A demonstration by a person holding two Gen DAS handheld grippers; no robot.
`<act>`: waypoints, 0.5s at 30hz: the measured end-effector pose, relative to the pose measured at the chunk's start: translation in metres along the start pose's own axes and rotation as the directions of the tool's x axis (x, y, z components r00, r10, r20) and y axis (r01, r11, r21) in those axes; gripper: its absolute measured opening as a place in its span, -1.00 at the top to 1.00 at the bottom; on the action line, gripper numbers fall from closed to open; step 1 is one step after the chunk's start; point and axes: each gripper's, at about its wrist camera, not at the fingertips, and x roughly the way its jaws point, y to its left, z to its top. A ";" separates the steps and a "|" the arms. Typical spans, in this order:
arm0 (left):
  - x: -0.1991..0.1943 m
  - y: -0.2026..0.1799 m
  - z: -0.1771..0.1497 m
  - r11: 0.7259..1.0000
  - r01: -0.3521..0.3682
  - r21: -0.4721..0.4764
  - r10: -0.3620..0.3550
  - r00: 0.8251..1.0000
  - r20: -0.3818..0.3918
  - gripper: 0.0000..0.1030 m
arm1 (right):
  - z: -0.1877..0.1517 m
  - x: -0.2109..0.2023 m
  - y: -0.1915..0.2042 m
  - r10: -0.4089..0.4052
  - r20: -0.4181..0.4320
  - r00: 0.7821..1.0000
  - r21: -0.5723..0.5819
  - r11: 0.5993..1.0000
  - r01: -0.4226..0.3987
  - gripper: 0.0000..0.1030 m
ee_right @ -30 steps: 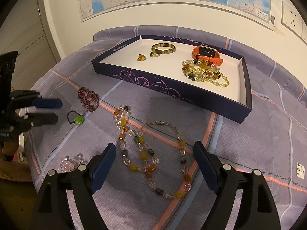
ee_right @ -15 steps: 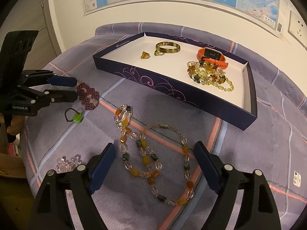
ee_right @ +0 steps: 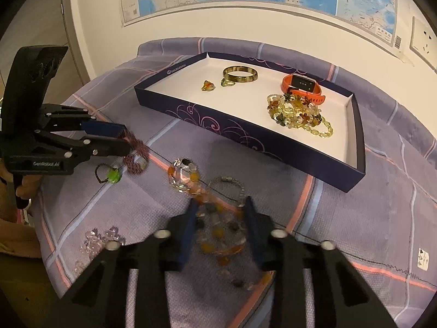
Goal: Organize jewelry
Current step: 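Grasp the long bead necklace with the right tool while the left tool grasps the red beaded necklace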
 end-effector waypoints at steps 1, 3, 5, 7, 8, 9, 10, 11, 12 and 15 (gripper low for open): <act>0.000 0.000 0.000 1.000 0.002 -0.004 -0.002 1.000 0.000 0.64 | 0.000 0.000 0.000 0.003 0.001 1.000 0.001 1.000 -0.003 0.66; -0.001 0.001 0.000 1.000 0.015 -0.013 -0.015 1.000 -0.002 0.65 | 0.000 -0.001 -0.002 0.019 0.005 1.000 0.014 1.000 -0.019 0.75; -0.001 -0.001 0.000 1.000 0.015 -0.009 -0.015 1.000 -0.002 0.65 | 0.000 -0.001 -0.005 0.026 0.011 1.000 0.032 0.999 -0.026 0.79; -0.002 -0.002 0.000 1.000 0.015 -0.006 -0.015 1.000 -0.002 0.71 | 0.000 -0.002 -0.008 0.033 0.019 0.999 0.053 0.998 -0.034 0.85; -0.002 -0.002 0.000 1.000 0.021 -0.008 -0.021 1.000 -0.001 0.75 | 0.000 -0.002 -0.010 0.034 0.021 0.999 0.063 0.997 -0.035 0.85; -0.003 -0.003 0.000 1.000 0.024 -0.007 -0.024 1.000 0.000 0.83 | 0.000 -0.003 -0.012 0.046 0.027 0.999 0.078 0.996 -0.048 0.89; -0.004 -0.003 0.001 1.000 0.028 -0.007 -0.028 1.000 0.002 0.87 | 0.000 -0.005 -0.016 0.068 0.039 0.997 0.101 0.992 -0.071 0.92; -0.005 -0.004 0.001 1.000 0.031 -0.006 -0.031 1.000 0.007 0.88 | 0.000 -0.005 -0.017 0.066 0.048 0.997 0.109 0.991 -0.071 0.92; -0.006 -0.004 0.001 0.999 0.032 -0.005 -0.032 0.999 0.011 0.89 | 0.000 -0.006 -0.018 0.066 0.052 0.996 0.115 0.991 -0.071 0.92; -0.009 -0.005 0.002 0.999 0.043 -0.006 -0.043 0.999 0.024 0.90 | 0.001 -0.010 -0.021 0.077 0.072 0.994 0.133 0.987 -0.086 0.92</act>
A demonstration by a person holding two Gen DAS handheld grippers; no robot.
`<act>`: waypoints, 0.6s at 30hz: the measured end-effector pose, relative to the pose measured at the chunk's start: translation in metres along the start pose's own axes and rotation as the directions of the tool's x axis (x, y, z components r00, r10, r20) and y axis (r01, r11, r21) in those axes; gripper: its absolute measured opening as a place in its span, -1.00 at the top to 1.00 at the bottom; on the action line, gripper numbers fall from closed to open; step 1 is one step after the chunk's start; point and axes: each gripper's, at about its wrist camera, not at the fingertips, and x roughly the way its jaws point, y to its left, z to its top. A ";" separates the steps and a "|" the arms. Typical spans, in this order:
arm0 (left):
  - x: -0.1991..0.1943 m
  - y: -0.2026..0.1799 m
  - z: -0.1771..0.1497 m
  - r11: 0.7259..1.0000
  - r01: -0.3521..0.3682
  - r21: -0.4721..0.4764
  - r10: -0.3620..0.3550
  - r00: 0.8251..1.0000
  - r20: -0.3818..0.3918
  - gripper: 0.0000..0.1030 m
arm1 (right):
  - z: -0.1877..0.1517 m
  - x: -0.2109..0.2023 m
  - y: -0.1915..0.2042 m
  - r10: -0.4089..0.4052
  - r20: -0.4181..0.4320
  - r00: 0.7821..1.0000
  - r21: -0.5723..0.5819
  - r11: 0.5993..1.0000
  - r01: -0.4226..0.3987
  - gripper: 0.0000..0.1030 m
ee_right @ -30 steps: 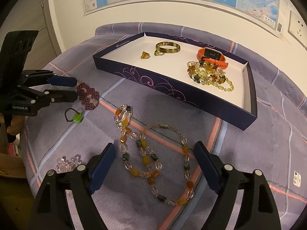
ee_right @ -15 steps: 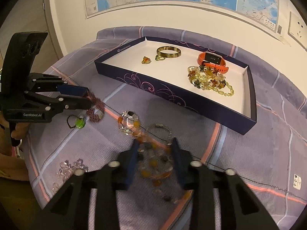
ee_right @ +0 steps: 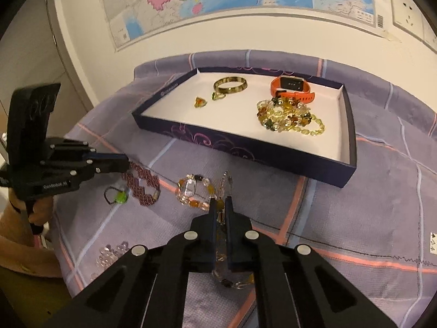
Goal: Organize jewelry
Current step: 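Grasp the long bead necklace with the right tool while the left tool grasps the red beaded necklace, then lift the long bead necklace with the right tool while the left tool lifts the red necklace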
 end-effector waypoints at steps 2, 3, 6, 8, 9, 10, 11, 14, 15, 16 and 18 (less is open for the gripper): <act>-0.001 0.000 0.000 1.000 0.005 0.001 -0.005 1.000 0.004 0.90 | 0.001 -0.003 0.000 0.007 0.014 1.000 0.007 1.000 -0.007 0.92; -0.001 0.000 0.000 1.000 0.001 0.002 -0.001 1.000 0.005 0.90 | 0.002 -0.005 0.000 0.010 0.021 1.000 0.008 1.000 -0.010 0.92; 0.001 0.001 0.000 1.000 -0.004 0.000 0.004 1.000 -0.003 0.90 | 0.004 -0.011 -0.002 0.029 0.044 0.999 0.025 0.999 -0.030 0.92; 0.000 0.001 0.001 1.000 0.002 -0.007 -0.002 1.000 0.001 0.90 | 0.006 -0.016 -0.004 0.032 0.063 0.997 0.033 0.999 -0.034 0.92; -0.002 0.002 0.001 1.000 0.002 -0.009 -0.002 1.000 0.006 0.90 | 0.008 -0.017 -0.005 0.037 0.070 0.997 0.037 0.999 -0.040 0.92; -0.004 0.002 0.002 1.000 0.008 -0.011 -0.008 1.000 0.015 0.90 | 0.010 -0.021 -0.006 0.046 0.085 0.995 0.045 0.998 -0.050 0.92; -0.006 0.002 0.003 1.000 0.014 -0.014 -0.013 1.000 0.021 0.90 | 0.012 -0.025 -0.006 0.048 0.097 0.994 0.047 0.997 -0.053 0.92; -0.014 0.000 0.008 0.999 0.029 -0.018 -0.028 0.998 0.049 0.90 | 0.018 -0.037 -0.006 0.058 0.133 0.989 0.046 0.997 -0.065 0.92; -0.017 0.000 0.010 0.999 0.033 -0.019 -0.032 0.998 0.055 0.90 | 0.021 -0.041 -0.006 0.060 0.148 0.987 0.044 0.997 -0.067 0.92; -0.019 -0.001 0.012 0.999 0.041 -0.018 -0.039 0.997 0.063 0.90 | 0.023 -0.043 -0.006 0.061 0.157 0.986 0.044 0.997 -0.068 0.92; -0.024 -0.002 0.015 0.998 0.054 -0.018 -0.052 0.996 0.076 0.90 | 0.029 -0.052 -0.005 0.063 0.183 0.981 0.038 0.997 -0.071 0.92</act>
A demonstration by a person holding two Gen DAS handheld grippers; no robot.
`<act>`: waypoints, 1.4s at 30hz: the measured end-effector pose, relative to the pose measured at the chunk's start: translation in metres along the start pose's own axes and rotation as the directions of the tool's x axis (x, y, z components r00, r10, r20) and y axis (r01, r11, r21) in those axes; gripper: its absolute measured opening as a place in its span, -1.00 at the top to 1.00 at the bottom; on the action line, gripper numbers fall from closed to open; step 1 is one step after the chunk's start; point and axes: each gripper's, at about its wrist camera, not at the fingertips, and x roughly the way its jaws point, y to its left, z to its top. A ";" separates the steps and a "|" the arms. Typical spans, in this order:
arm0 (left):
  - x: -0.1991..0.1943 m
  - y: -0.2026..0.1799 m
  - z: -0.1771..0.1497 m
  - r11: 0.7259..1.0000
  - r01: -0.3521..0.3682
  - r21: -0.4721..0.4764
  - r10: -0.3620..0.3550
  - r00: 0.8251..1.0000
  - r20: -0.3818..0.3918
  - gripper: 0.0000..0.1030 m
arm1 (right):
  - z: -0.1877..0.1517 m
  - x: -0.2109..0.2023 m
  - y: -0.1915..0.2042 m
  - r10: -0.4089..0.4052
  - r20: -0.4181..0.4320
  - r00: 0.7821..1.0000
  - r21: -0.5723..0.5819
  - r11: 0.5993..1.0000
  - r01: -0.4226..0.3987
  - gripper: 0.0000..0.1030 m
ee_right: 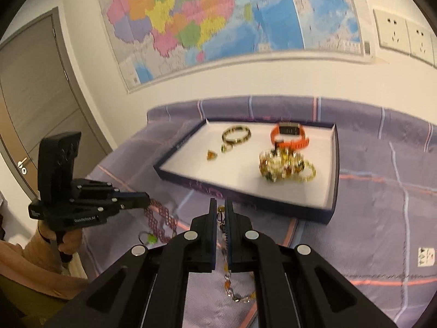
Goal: Organize jewelry
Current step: 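Lift the long bead necklace with the right tool while the left tool lifts the red necklace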
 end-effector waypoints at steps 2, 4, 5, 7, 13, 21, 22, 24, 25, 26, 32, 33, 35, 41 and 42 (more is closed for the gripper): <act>-0.005 -0.003 0.005 1.000 0.001 0.007 -0.001 1.000 0.017 0.90 | 0.006 -0.006 0.001 0.002 0.024 1.000 -0.002 1.000 -0.002 0.92; -0.009 -0.005 0.008 1.000 0.011 0.012 -0.011 0.999 0.031 0.90 | 0.013 -0.013 0.003 0.008 0.045 0.999 -0.010 1.000 -0.007 0.92; -0.012 -0.006 0.009 1.000 0.012 0.013 -0.012 0.999 0.037 0.90 | 0.017 -0.016 0.004 0.008 0.057 0.998 -0.017 1.000 -0.007 0.92; -0.017 -0.009 0.013 1.000 0.013 0.020 -0.014 0.999 0.051 0.90 | 0.023 -0.023 0.007 0.006 0.078 0.997 -0.029 1.000 -0.004 0.92; -0.029 -0.010 0.024 1.000 0.011 0.026 -0.013 0.996 0.084 0.90 | 0.042 -0.039 0.013 0.000 0.142 0.990 -0.056 0.998 0.008 0.92; -0.042 -0.009 0.042 0.999 -0.002 0.041 -0.004 0.992 0.126 0.90 | 0.069 -0.057 0.020 -0.006 0.212 0.977 -0.096 0.995 0.027 0.92; -0.044 -0.009 0.045 0.999 -0.006 0.044 0.000 0.991 0.133 0.90 | 0.072 -0.059 0.021 -0.007 0.221 0.975 -0.101 0.994 0.031 0.92; -0.047 -0.009 0.050 0.999 -0.009 0.048 0.002 0.989 0.146 0.90 | 0.078 -0.062 0.023 -0.008 0.234 0.972 -0.112 0.993 0.035 0.92; -0.048 -0.009 0.052 0.999 -0.011 0.049 0.004 0.988 0.153 0.90 | 0.081 -0.064 0.024 -0.009 0.241 0.970 -0.115 0.993 0.038 0.92; -0.049 -0.010 0.055 0.999 -0.014 0.052 0.005 0.987 0.159 0.90 | 0.085 -0.065 0.025 -0.007 0.250 0.968 -0.117 0.992 0.037 0.92; -0.055 -0.009 0.070 0.998 -0.028 0.058 0.017 0.982 0.189 0.90 | 0.104 -0.074 0.023 -0.006 0.294 0.956 -0.118 0.992 0.043 0.92; -0.055 -0.007 0.073 0.998 -0.027 0.056 0.016 0.981 0.193 0.90 | 0.107 -0.075 0.023 -0.006 0.297 0.955 -0.122 0.992 0.044 0.92; -0.055 -0.004 0.079 0.998 -0.030 0.048 0.020 0.980 0.197 0.90 | 0.113 -0.075 0.022 -0.008 0.304 0.953 -0.124 0.991 0.048 0.92; -0.048 0.004 0.090 0.999 -0.042 0.032 0.035 0.980 0.194 0.90 | 0.128 -0.067 0.019 -0.011 0.305 0.952 -0.127 0.991 0.052 0.92; -0.046 0.005 0.091 0.999 -0.043 0.028 0.037 0.981 0.190 0.90 | 0.129 -0.066 0.018 -0.008 0.304 0.953 -0.125 0.991 0.048 0.92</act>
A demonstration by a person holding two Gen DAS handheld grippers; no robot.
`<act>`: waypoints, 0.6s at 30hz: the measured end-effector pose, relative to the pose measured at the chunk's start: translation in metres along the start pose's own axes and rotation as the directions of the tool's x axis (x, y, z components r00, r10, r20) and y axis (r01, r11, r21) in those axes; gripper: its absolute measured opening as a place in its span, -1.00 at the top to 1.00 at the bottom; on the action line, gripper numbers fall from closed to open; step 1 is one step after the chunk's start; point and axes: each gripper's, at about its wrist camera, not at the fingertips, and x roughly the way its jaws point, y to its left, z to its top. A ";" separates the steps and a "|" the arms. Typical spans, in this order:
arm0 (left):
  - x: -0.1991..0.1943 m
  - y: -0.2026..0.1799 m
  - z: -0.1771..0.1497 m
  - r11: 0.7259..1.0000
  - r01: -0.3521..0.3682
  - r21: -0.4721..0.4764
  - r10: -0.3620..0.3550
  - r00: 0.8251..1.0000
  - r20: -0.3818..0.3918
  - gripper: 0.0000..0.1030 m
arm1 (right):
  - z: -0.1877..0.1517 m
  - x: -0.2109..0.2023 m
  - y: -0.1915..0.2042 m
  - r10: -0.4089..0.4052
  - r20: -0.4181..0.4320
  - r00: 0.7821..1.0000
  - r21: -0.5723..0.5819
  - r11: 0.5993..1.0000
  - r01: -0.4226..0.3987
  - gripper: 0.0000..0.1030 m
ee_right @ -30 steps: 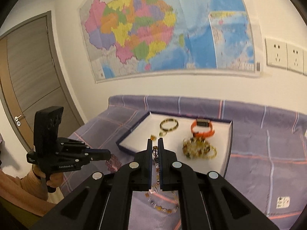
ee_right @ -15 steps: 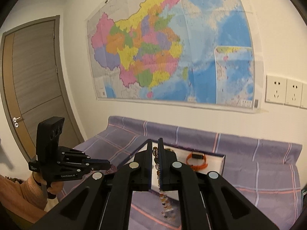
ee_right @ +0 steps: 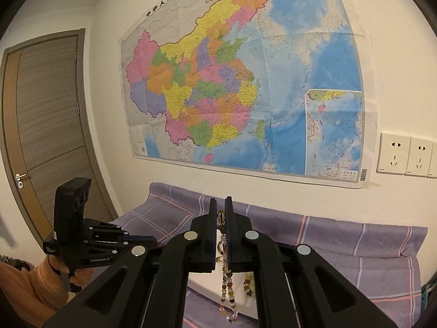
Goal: Organize jewelry
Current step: 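Lift the long bead necklace with the right tool while the left tool lifts the red necklace, then lower the long necklace into the tray with the right tool while the left tool lowers the red necklace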
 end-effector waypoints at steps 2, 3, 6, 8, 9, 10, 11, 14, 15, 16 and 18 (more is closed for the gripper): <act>0.005 0.002 0.001 1.000 -0.007 -0.002 0.007 1.000 -0.009 0.90 | 0.002 0.004 -0.002 0.002 0.000 1.000 0.002 1.000 -0.002 0.92; 0.006 0.003 0.001 1.000 -0.008 -0.002 0.008 1.000 -0.011 0.90 | 0.003 0.005 -0.002 0.003 -0.001 1.000 0.002 1.000 -0.003 0.92; 0.012 0.005 0.001 1.000 -0.012 -0.008 0.012 1.000 -0.017 0.90 | 0.005 0.010 -0.005 0.001 -0.005 1.000 0.004 1.000 -0.001 0.92; 0.016 0.007 0.002 1.000 -0.011 -0.014 0.010 1.000 -0.021 0.90 | 0.006 0.013 -0.008 -0.004 -0.008 1.000 0.009 1.000 0.004 0.92; 0.017 0.008 0.002 1.000 -0.012 -0.015 0.011 1.000 -0.023 0.90 | 0.006 0.016 -0.010 -0.005 -0.011 1.000 0.012 1.000 0.005 0.92; 0.018 0.008 0.002 1.000 -0.014 -0.015 0.013 1.000 -0.025 0.90 | 0.006 0.018 -0.011 -0.009 -0.014 1.000 0.015 1.000 0.009 0.92; 0.020 0.009 0.002 1.000 -0.016 -0.015 0.015 1.000 -0.027 0.90 | 0.005 0.020 -0.013 -0.009 -0.019 1.000 0.019 1.000 0.010 0.92; 0.024 0.011 0.002 1.000 -0.026 -0.016 0.025 0.999 -0.031 0.90 | 0.002 0.026 -0.016 -0.014 -0.033 0.999 0.025 1.000 0.015 0.92; 0.025 0.011 0.003 0.999 -0.030 -0.015 0.029 0.999 -0.031 0.90 | 0.001 0.029 -0.018 -0.009 -0.039 0.999 0.034 0.999 0.011 0.92; 0.027 0.012 0.003 0.999 -0.031 -0.017 0.030 0.999 -0.034 0.90 | 0.000 0.030 -0.020 -0.008 -0.043 0.999 0.039 0.999 0.010 0.92; 0.029 0.014 0.003 0.999 -0.032 -0.019 0.031 0.999 -0.039 0.90 | -0.002 0.034 -0.022 -0.011 -0.051 0.999 0.045 0.999 0.013 0.92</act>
